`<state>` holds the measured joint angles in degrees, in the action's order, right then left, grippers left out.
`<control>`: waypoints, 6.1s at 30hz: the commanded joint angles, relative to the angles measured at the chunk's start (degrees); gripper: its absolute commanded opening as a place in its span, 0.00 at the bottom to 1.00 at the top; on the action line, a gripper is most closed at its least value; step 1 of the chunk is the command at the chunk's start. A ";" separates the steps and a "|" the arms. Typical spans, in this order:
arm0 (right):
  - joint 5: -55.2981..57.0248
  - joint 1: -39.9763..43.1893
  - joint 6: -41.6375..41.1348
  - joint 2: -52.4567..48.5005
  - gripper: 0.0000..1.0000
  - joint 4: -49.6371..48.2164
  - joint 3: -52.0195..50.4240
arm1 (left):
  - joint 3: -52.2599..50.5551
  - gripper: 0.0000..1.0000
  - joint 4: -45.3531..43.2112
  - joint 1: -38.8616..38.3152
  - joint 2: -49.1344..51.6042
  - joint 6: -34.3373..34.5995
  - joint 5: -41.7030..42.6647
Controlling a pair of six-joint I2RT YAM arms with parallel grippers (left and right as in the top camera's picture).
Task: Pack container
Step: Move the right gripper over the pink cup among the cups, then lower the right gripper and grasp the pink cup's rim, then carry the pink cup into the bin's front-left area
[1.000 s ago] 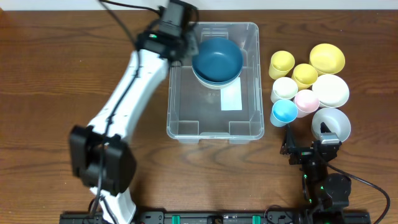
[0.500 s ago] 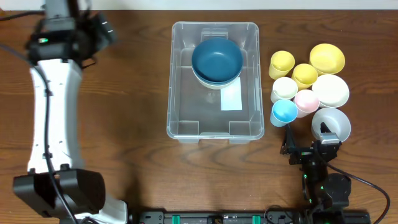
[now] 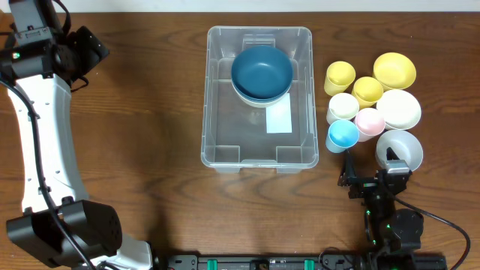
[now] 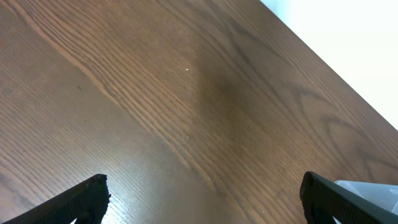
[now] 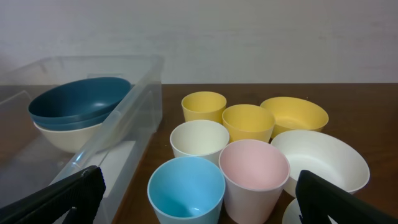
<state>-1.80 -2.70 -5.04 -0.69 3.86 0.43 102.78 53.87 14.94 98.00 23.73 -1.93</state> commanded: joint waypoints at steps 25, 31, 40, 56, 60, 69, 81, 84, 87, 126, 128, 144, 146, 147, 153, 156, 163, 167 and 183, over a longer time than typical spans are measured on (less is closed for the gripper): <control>-2.97 0.44 -4.39 -0.63 0.99 -4.68 9.38 | 0.57 0.98 0.33 0.26 0.11 -0.57 -0.70; 1.31 0.44 -8.39 -8.37 0.99 -0.90 20.46 | 0.57 0.98 0.33 0.26 0.11 -0.57 -0.70; 1.42 0.44 -13.11 -42.49 0.99 38.47 52.72 | 0.57 0.98 0.33 0.26 0.11 -0.57 -0.70; 1.16 0.46 -5.84 -73.57 0.99 61.40 71.73 | 0.57 0.98 0.33 0.26 0.11 -0.57 -0.70; 3.15 0.66 -8.13 -76.59 0.99 61.31 71.73 | 0.57 0.98 0.33 0.26 0.11 -0.57 -0.70; 5.86 5.95 -9.70 -78.14 0.99 57.31 71.73 | 0.57 0.98 0.33 0.26 0.11 -0.57 -0.70; 1.18 11.82 -6.25 -84.78 0.91 51.17 71.69 | 0.57 0.98 0.33 0.26 0.11 -0.57 -0.70; 1.14 11.82 -5.55 -88.72 0.89 49.09 71.67 | 0.57 0.98 0.33 0.26 0.11 -0.57 -0.70; 1.11 11.82 -5.11 -92.15 0.86 47.54 71.67 | 0.57 0.98 0.33 0.26 0.11 -0.57 -0.70; 5.03 12.07 -3.65 -97.74 0.01 48.50 72.30 | 0.57 0.98 0.33 0.26 0.11 -0.57 -0.70; 5.01 12.07 -3.67 -95.27 0.01 49.22 72.81 | 0.57 0.98 0.33 0.26 0.11 -0.57 -0.70; -7.26 3.56 0.55 -67.41 0.01 50.47 74.55 | 0.57 0.98 0.33 0.26 0.11 -0.57 -0.70; -9.20 -0.74 2.82 -66.47 0.01 50.51 75.47 | 0.57 0.98 0.33 0.26 0.11 -0.57 -0.70; -9.68 -2.86 3.50 -66.38 0.01 50.38 75.95 | 0.57 0.98 0.33 0.26 0.11 -0.57 -0.70; -8.55 -17.22 4.50 -67.82 0.01 44.78 77.64 | 0.57 0.98 0.33 0.26 0.11 -0.57 -0.70; -4.68 -22.80 3.74 -70.29 0.01 41.31 77.64 | 0.57 0.98 0.33 0.26 0.11 -0.57 -0.70; -3.04 -31.74 1.62 -81.26 0.01 39.23 80.26 | 0.57 0.98 0.33 0.26 0.11 -0.57 -0.70; -1.09 -34.97 1.64 -88.35 0.01 41.13 85.46 | 0.57 0.98 0.33 0.26 0.11 -0.57 -0.70; 0.31 -40.15 0.07 -105.44 0.01 51.63 96.24 | 0.57 0.98 0.33 0.26 0.11 -0.57 -0.70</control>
<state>-2.09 -41.85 -3.88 -104.73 55.35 95.48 102.78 54.00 14.96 98.00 23.73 -1.93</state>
